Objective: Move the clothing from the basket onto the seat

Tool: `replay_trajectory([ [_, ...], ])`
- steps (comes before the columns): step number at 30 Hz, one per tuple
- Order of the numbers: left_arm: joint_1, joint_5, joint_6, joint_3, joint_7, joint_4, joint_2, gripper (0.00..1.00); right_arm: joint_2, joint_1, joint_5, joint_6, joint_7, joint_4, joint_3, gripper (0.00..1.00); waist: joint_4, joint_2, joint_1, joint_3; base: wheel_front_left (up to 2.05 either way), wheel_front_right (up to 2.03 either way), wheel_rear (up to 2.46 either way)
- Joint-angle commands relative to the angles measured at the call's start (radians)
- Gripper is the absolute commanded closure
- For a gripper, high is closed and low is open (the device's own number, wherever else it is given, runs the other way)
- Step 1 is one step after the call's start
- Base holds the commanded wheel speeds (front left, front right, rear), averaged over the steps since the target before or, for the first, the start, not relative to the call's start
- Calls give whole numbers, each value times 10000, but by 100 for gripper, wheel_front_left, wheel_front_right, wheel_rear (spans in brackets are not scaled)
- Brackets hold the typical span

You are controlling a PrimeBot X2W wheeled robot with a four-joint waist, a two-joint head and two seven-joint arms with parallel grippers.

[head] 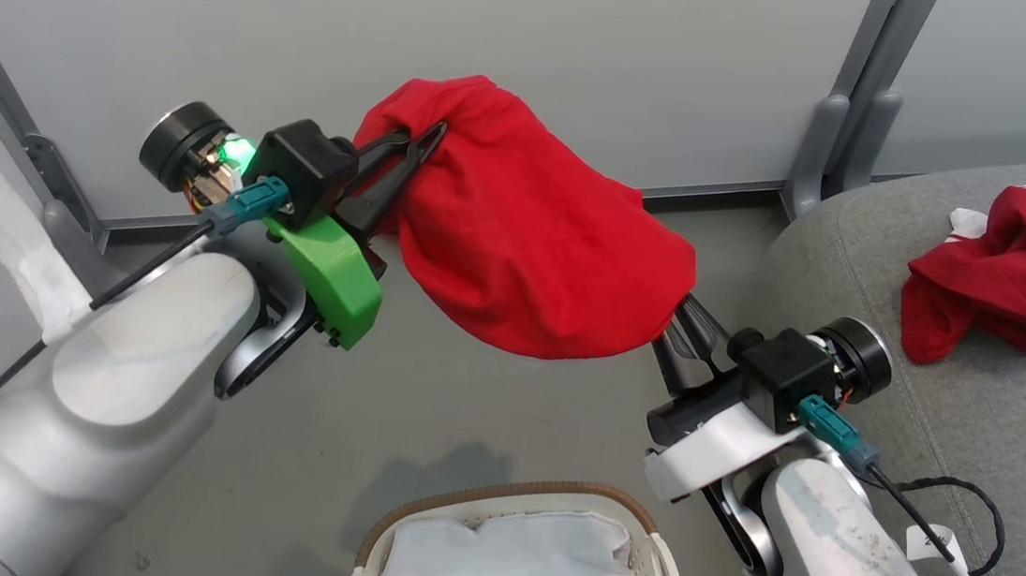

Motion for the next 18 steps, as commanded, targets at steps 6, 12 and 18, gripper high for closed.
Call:
replay_trajectory([
  [6,762,-455,51,170,-298,370,-39,0,-35,59,96,-13,-53,-313,-348,100,-49,0,0,131,0,0,0],
  [12,1651,-828,55,301,-547,597,-433,0,-35,-68,99,-13,-53,-544,-653,100,-45,0,0,188,0,0,0],
  [18,2725,-1013,42,695,-656,667,-1066,0,-34,-107,-1,-13,-53,-679,-874,100,-53,0,0,292,0,0,0],
])
